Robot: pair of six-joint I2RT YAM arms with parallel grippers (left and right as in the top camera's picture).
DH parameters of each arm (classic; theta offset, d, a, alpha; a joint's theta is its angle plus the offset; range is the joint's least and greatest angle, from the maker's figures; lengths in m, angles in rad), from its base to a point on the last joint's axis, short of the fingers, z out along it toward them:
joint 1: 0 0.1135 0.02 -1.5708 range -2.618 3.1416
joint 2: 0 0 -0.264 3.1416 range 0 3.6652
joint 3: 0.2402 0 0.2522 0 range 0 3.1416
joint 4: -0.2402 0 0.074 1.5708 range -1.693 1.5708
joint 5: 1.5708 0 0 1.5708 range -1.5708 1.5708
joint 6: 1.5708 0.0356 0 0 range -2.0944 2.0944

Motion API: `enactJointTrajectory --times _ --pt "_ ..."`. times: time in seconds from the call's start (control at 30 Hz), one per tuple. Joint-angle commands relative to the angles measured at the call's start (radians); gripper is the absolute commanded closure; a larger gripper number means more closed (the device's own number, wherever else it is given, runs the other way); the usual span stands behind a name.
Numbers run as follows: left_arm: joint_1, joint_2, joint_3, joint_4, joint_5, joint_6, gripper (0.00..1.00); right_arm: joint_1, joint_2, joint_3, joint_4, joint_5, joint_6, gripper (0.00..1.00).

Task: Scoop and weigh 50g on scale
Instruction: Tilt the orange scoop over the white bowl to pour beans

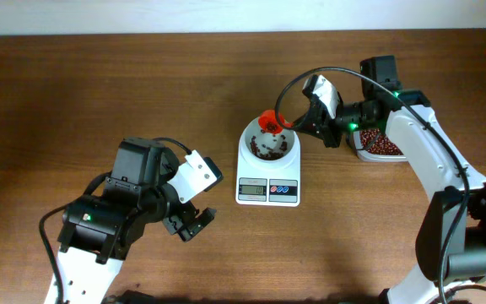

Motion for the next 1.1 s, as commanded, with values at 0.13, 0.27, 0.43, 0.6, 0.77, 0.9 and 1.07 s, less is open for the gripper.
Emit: enactJointTrajectory --times 0.13,0.27,0.43,0.6,0.77,0.9,1.07 --pt "0.006 -0.001 0.006 0.002 0.018 0.015 0.01 0.008 0.009 0.001 0.059 0.074 0.113 0.96" --pt "0.006 -0.001 0.006 0.002 0.018 0.015 0.01 0.008 0.009 0.001 0.042 0.023 0.045 0.96" --pt "0.006 -0.001 0.006 0.002 0.018 0.015 0.01 0.008 0.009 0.001 0.016 0.016 0.031 0.96" --pt "0.006 -0.001 0.006 0.002 0.018 0.015 0.01 0.008 0.009 0.001 0.038 -0.004 0.05 0.96" --pt "0.006 -0.001 0.006 0.002 0.018 0.016 0.01 0.008 0.009 0.001 -0.03 -0.042 -0.098 0.96" --pt "0.006 -0.001 0.006 0.002 0.018 0.015 0.01 0.008 0.009 0.001 -0.022 -0.024 -0.083 0.96" --pt "0.006 -0.001 0.006 0.002 0.018 0.016 0.01 0.009 0.009 0.001 0.011 -0.033 -0.127 0.96"
